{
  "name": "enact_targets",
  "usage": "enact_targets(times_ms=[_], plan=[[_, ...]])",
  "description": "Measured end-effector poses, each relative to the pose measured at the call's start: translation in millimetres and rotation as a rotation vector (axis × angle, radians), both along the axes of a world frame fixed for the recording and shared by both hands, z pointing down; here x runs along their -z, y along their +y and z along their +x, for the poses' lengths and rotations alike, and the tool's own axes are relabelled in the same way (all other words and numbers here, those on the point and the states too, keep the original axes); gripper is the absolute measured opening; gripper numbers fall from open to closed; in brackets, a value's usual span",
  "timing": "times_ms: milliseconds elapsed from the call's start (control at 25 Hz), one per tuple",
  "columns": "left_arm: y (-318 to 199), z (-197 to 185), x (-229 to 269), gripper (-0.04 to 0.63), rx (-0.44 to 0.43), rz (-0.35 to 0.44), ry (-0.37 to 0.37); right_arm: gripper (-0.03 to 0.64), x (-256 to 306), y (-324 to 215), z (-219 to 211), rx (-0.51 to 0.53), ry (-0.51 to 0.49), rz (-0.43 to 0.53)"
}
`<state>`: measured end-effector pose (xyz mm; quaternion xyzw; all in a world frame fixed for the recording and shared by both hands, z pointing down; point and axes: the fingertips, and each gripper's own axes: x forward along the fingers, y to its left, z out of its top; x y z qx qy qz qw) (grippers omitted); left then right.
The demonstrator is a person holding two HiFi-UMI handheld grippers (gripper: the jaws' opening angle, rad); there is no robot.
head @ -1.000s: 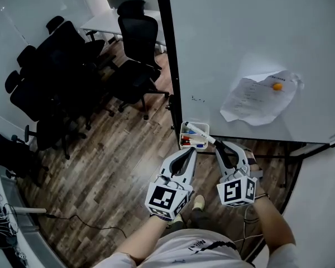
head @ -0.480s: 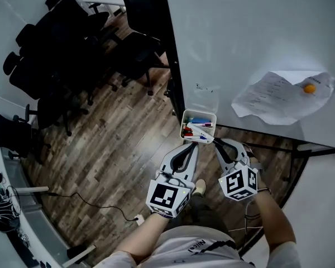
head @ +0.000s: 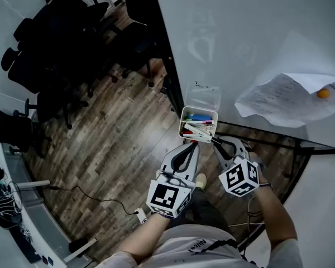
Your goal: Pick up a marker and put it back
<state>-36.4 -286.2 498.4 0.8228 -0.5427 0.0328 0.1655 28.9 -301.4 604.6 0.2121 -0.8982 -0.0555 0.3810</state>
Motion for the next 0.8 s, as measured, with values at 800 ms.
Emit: enact_targets(times_ms=[800], plan=[[1.8, 0.6, -1.4, 0.011, 0.013, -0.007, -0.007, 0.083, 1.5, 2.7, -9.1, 0.151, 0.048, -0.017]])
